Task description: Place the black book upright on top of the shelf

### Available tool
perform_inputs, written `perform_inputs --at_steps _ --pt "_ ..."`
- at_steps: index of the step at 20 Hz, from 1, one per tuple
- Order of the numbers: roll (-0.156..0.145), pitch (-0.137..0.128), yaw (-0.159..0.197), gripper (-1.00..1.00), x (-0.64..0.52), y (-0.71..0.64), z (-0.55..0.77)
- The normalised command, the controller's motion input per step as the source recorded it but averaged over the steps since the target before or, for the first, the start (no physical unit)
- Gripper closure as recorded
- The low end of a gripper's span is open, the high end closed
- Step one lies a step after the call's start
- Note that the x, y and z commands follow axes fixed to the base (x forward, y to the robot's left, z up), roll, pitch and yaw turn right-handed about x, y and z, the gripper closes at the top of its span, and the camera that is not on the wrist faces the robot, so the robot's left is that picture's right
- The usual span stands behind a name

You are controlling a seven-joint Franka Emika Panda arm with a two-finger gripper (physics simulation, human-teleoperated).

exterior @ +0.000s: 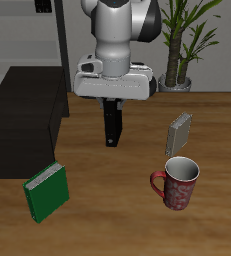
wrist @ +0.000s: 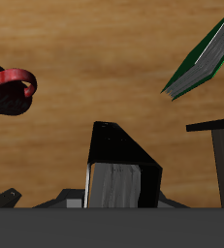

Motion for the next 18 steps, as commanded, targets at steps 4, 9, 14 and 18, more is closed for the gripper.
perform_inputs --at_steps 4,9,14,18 --pt "0.032 -0.01 0.032 1.0 -0.32 -0.25 0.6" --pt "0.007 -0.017 0.039 1.0 -0.23 -0.37 0.53" --pt "0.015 -0.001 0.032 1.0 -0.12 -0.33 0.36" --pt "0.021 0.038 -0.043 1.0 -0.11 -0.51 0.43"
